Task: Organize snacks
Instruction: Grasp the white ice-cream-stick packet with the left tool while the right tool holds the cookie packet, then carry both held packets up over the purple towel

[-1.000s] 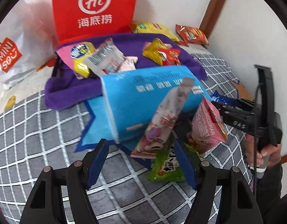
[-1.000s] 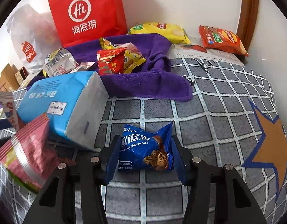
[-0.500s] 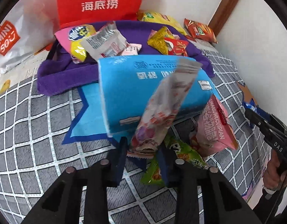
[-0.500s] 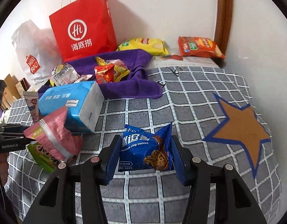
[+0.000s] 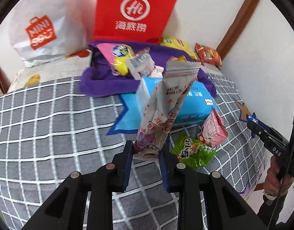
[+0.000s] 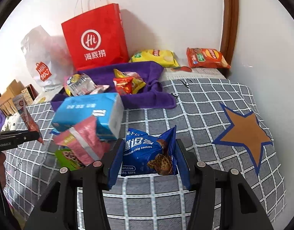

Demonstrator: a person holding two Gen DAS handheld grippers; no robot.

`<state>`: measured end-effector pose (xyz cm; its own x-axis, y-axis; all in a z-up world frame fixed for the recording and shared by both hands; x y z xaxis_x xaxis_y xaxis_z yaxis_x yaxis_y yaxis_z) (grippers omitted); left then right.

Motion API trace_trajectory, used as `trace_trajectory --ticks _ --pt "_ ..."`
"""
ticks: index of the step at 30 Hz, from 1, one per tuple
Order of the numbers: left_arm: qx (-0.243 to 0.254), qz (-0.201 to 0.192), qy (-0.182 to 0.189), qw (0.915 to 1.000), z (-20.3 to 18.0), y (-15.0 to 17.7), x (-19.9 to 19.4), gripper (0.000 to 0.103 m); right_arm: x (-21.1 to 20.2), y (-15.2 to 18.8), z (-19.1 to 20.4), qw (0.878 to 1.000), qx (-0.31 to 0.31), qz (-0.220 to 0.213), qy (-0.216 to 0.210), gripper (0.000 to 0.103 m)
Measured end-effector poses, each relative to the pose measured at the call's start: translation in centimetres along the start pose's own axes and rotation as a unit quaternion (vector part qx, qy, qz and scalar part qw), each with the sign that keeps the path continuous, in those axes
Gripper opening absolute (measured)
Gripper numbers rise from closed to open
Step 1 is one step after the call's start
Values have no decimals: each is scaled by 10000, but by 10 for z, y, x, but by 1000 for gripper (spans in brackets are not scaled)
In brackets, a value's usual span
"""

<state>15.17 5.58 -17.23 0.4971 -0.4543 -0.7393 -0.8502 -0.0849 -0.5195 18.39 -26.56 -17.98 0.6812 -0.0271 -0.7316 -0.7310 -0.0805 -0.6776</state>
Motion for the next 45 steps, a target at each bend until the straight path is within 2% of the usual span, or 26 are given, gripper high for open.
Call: trace_trajectory --ticks 6,14,27,36,45 --pt "-108 -205 36 9997 8 4 -22 25 -14 -4 15 9999 -80 -111 -55 52" --pt "-21 -380 17 9993 -5 -7 -38 25 -30 -15 28 9995 -148 -257 -121 52" --pt "97 -539 -185 9983 -16 -69 -41 25 -31 -75 57 9978 -280 -519 -308 52" --pt "174 -565 -293 9978 -12 -123 -24 25 -1 -128 73 9973 -280 -558 -381 52" --pt "207 -522 -414 9976 1 -168 5 25 34 -177 92 9959 -552 -671 -245 52"
Point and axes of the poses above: each gripper's, at about its wrist camera, not at the fingertips, and x roughly the way its jaws point, z to its left, y to its underside, the point moved 5 cm from there along x, roughly the way its jaws point, and after that the axes turned 13 degrees about y, right-handed, at the moved point
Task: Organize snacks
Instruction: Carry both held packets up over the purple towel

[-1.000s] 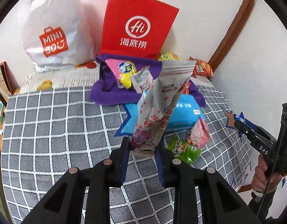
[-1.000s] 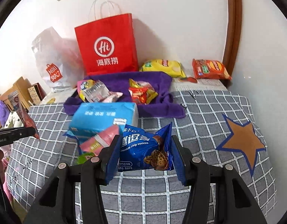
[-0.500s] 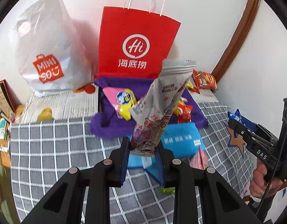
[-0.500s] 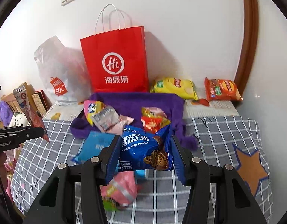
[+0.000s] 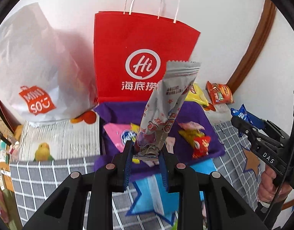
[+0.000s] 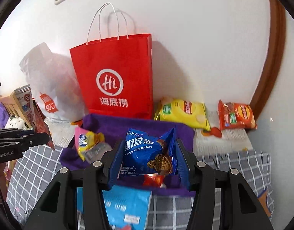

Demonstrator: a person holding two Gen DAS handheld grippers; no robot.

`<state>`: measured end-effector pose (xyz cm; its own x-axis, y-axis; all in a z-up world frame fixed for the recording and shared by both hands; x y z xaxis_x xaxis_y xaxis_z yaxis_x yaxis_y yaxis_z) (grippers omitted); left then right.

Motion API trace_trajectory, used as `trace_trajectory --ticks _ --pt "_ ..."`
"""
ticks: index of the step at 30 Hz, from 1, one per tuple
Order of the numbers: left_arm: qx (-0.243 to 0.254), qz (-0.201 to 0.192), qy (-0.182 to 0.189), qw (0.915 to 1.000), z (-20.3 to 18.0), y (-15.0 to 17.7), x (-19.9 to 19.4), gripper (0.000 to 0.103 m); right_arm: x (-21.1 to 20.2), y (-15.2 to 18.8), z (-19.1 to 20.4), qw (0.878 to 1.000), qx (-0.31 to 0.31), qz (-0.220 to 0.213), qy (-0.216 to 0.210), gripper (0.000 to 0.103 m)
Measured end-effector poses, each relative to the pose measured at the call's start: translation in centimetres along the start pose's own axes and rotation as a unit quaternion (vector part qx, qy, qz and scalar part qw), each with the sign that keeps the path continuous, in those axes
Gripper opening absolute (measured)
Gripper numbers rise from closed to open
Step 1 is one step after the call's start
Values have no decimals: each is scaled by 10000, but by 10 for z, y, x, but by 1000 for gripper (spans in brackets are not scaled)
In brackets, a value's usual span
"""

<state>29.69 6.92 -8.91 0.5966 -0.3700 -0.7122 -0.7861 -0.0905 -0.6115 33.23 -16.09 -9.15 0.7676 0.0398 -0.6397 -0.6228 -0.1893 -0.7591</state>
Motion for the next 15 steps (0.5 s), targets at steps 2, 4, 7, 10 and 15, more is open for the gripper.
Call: trace_trajectory --ticks 2,4,7,10,15 --pt "-25 14 4 10000 4 -8 11 25 11 -7 0 10000 -7 12 -21 52" --pt "-21 16 -41 10000 9 -14 24 25 26 -14 0 9998 79 99 -142 52" --pt "-54 69 -66 9999 18 -18 41 25 45 -16 1 9994 167 211 -239 52" --pt "-95 167 -62 9998 29 -15 58 25 62 -15 6 9992 116 273 -274 52" --pt "-151 375 -214 9990 41 -15 76 25 95 0 14 9977 -84 575 -354 52"
Point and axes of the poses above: each gripper's, at about its wrist camera, not at the fingertips, and x roughly the way its jaws point, z to its left, y to its underside, the point moved 5 cm from there along x, roughly the way its jaws point, and after that the axes turned 13 degrees about y, right-handed, at the moved point
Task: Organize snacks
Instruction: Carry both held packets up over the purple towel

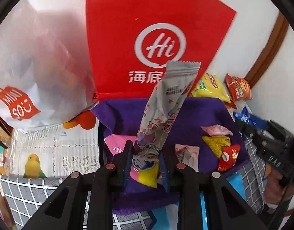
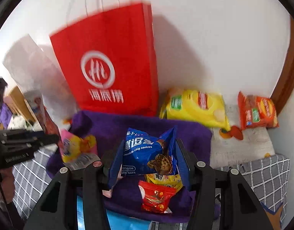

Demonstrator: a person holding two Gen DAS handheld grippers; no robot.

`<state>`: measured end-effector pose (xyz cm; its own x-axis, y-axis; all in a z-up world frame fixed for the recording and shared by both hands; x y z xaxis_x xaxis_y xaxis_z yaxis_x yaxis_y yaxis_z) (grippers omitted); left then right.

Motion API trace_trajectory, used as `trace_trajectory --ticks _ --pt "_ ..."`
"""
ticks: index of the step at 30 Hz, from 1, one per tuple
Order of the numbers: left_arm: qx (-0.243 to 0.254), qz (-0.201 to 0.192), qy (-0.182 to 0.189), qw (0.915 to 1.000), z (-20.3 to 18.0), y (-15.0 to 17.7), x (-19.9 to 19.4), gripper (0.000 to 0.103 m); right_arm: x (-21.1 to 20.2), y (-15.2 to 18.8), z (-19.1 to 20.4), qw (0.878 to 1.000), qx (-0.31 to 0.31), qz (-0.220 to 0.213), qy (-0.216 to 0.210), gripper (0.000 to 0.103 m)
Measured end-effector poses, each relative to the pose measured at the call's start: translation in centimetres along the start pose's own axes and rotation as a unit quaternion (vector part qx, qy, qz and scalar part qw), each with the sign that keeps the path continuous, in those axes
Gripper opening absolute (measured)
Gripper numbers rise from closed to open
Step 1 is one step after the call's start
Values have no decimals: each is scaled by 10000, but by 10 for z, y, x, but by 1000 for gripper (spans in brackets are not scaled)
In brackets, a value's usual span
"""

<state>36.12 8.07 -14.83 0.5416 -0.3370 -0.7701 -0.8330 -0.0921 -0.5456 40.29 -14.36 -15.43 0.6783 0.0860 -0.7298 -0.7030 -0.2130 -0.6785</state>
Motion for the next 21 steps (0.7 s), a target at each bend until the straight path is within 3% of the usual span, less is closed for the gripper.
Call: trace_trajectory --ticks 5,21 --pt "35 36 -68 10000 1 0 3 25 18 6 -2 9998 -97 165 44 52" --pt "-26 126 -13 9999 5 2 7 25 8 2 -15 9999 -39 147 -31 52"
Point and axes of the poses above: each gripper's, at about its wrist camera, not at the fingertips, and x roughly the way its jaws point, z to its left, y to its underside, the point moved 5 cm from there along x, roughly the way its jaws point, and after that the axes turned 13 degrees about y, right-handed, at the moved point
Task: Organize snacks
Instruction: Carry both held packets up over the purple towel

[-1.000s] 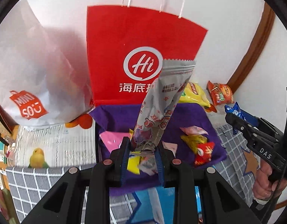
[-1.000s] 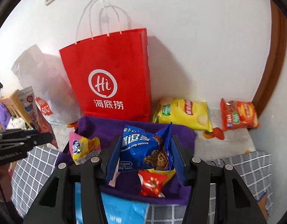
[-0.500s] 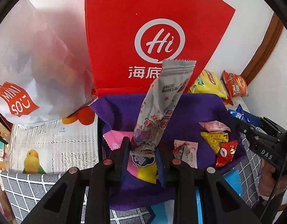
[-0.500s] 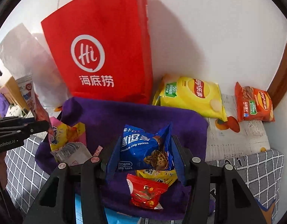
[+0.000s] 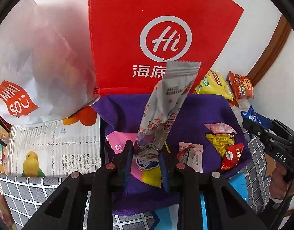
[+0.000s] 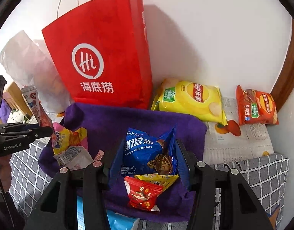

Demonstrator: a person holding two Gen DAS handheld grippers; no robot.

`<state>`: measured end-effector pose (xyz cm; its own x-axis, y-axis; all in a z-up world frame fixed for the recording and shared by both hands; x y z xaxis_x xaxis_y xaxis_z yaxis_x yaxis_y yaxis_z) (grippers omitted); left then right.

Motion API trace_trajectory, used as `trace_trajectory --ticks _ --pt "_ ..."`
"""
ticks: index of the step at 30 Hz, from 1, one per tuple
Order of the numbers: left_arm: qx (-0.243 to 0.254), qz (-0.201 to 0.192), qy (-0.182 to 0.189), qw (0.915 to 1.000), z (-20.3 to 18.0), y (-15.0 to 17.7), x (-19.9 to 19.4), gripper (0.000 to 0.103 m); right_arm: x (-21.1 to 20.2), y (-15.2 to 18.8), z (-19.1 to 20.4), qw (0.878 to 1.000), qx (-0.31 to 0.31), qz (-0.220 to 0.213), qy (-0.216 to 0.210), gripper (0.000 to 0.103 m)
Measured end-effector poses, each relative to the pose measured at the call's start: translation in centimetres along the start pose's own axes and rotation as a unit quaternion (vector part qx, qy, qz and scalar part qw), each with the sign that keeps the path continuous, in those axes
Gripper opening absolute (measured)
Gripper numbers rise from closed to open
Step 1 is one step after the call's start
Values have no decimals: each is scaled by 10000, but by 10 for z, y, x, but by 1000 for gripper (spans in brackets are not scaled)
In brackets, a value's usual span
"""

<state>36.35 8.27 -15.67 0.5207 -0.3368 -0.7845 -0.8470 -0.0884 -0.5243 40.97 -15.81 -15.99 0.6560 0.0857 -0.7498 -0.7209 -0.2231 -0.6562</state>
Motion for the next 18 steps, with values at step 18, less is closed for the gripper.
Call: trace_trajectory --ticks 18 --pt "146 185 13 9997 -11 7 12 25 19 15 21 9986 -381 351 34 53"
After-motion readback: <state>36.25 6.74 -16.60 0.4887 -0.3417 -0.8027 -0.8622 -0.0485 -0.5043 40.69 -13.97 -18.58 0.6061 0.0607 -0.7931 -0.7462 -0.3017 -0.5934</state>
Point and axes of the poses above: each gripper's, at about its wrist camera, not at the fingertips, and x roughly the way its jaws point, z to its left, y to its underside, the point moved 5 cm from there along x, roughly the way its jaws point, and after that the axes turned 13 degrees about y, right-handed, at the moved point
